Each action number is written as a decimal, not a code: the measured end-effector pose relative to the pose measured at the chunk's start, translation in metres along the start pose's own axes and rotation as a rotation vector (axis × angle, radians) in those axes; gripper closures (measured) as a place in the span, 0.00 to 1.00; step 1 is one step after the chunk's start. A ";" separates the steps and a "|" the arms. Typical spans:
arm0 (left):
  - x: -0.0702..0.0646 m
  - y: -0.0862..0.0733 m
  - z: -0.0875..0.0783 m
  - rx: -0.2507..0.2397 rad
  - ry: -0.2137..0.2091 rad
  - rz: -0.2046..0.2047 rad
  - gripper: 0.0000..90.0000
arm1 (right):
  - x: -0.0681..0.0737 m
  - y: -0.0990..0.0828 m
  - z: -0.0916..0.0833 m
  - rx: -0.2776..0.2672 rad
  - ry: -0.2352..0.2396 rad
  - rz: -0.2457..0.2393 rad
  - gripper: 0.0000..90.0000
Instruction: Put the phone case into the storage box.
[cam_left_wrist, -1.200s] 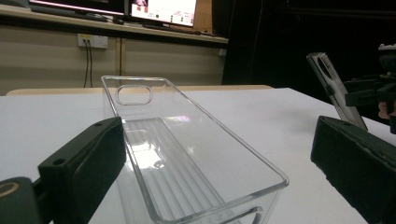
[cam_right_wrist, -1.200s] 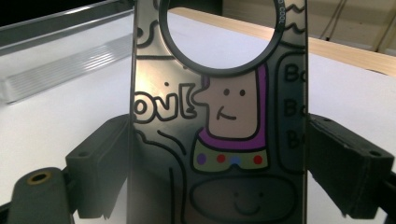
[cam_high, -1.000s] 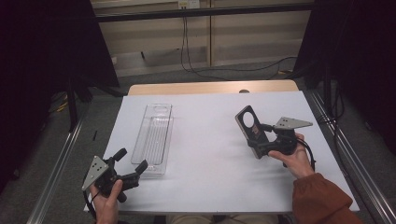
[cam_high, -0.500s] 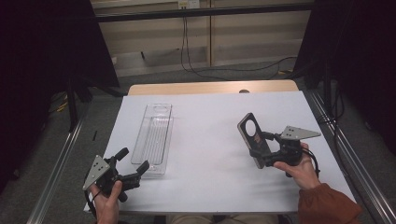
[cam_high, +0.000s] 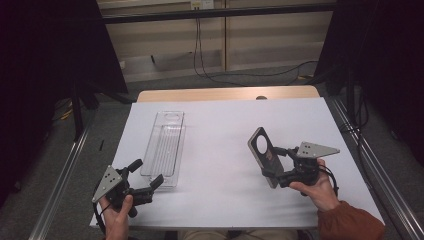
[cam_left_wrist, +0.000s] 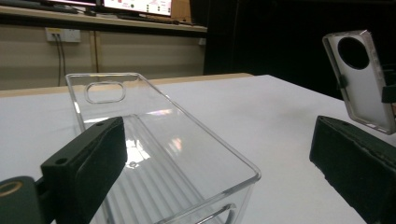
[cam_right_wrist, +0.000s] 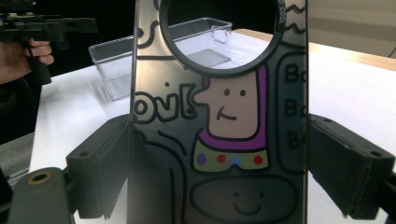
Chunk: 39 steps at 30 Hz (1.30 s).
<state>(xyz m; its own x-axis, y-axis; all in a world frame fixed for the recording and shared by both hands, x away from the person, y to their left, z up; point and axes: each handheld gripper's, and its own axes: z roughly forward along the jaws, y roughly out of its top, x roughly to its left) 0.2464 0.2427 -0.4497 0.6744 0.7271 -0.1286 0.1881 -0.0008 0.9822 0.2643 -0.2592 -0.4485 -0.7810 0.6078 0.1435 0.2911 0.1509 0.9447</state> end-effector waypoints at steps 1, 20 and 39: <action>-0.001 0.000 0.001 -0.001 -0.012 0.000 0.05 | 0.001 0.000 0.001 0.001 0.005 0.000 0.14; -0.013 0.006 0.012 0.038 -0.145 0.011 0.05 | 0.010 0.002 0.007 0.001 0.047 -0.022 0.14; -0.029 0.014 0.029 0.043 -0.232 0.028 0.03 | 0.017 0.005 0.015 0.008 0.096 -0.030 0.14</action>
<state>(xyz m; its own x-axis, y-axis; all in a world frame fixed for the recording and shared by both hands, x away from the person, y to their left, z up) 0.2508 0.2018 -0.4361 0.8248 0.5494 -0.1339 0.1937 -0.0521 0.9797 0.2610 -0.2361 -0.4460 -0.8388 0.5253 0.1429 0.2705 0.1745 0.9468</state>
